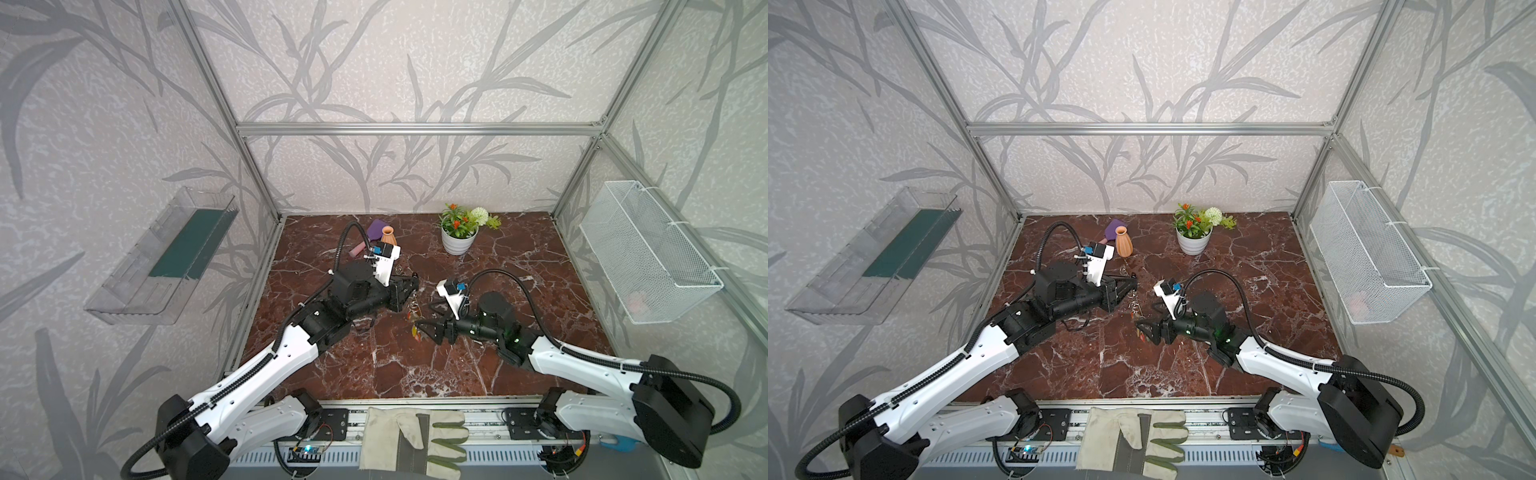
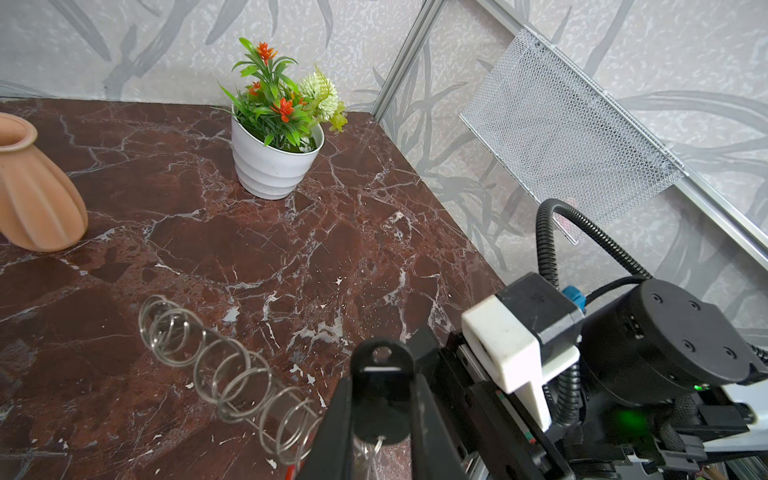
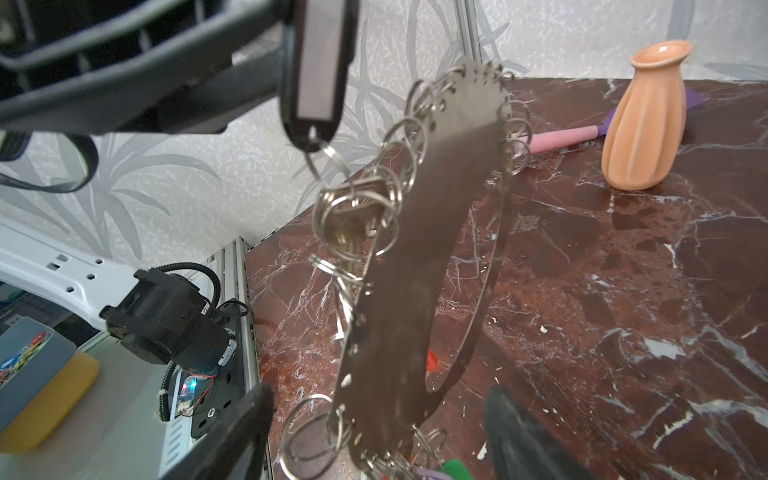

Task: Put the keys on the keyring
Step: 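Hold the plate raised between both grippers with keys hanging below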

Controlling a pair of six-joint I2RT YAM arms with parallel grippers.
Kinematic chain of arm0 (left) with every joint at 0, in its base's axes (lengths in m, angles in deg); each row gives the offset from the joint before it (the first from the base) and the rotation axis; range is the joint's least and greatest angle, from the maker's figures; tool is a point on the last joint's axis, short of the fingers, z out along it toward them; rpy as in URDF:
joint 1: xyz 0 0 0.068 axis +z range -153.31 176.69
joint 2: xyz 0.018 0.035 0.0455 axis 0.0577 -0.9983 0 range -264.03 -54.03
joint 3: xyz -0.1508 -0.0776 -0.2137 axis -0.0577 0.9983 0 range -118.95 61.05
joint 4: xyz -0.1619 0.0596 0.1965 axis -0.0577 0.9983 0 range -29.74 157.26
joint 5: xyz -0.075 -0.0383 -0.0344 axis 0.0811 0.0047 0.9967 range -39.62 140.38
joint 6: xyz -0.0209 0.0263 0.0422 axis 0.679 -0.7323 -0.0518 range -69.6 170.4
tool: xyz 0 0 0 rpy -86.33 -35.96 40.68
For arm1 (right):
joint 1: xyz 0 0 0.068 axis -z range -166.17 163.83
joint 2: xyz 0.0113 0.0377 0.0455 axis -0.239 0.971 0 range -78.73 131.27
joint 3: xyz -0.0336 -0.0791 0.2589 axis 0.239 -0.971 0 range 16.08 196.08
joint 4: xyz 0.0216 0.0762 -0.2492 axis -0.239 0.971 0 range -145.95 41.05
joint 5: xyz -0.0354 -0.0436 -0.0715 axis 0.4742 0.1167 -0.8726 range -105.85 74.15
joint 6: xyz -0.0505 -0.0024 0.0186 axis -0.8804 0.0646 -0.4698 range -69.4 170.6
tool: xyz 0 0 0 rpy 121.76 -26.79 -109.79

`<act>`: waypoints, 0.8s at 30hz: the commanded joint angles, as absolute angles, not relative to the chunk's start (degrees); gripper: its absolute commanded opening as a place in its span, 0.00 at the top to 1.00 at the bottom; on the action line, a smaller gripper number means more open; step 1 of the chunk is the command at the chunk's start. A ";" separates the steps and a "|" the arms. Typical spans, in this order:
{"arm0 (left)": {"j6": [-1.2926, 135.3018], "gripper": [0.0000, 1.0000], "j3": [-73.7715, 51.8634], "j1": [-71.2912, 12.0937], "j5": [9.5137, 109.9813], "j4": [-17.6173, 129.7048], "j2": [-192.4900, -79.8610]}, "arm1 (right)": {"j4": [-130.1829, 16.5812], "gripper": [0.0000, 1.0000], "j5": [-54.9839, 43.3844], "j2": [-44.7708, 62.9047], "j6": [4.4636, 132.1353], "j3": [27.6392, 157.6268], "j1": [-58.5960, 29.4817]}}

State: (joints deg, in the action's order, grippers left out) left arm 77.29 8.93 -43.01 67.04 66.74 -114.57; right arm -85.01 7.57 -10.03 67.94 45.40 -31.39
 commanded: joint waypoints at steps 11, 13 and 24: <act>76.98 1.00 5.70 -43.46 67.16 65.84 -114.15 | -80.60 0.34 -6.58 -7.73 63.09 49.04 -35.30; 77.20 1.00 5.64 -43.50 67.30 65.95 -114.02 | -80.44 0.41 -7.64 -7.54 63.08 49.37 -35.30; 77.47 1.00 4.87 -43.74 67.64 66.66 -114.49 | -81.49 0.74 -7.50 -8.43 62.24 49.10 -35.31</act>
State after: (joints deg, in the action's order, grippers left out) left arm 77.42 7.73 -43.45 66.98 68.62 -114.89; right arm -80.79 -7.91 -7.84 62.81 47.41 -35.06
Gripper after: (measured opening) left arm 0.189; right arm 0.277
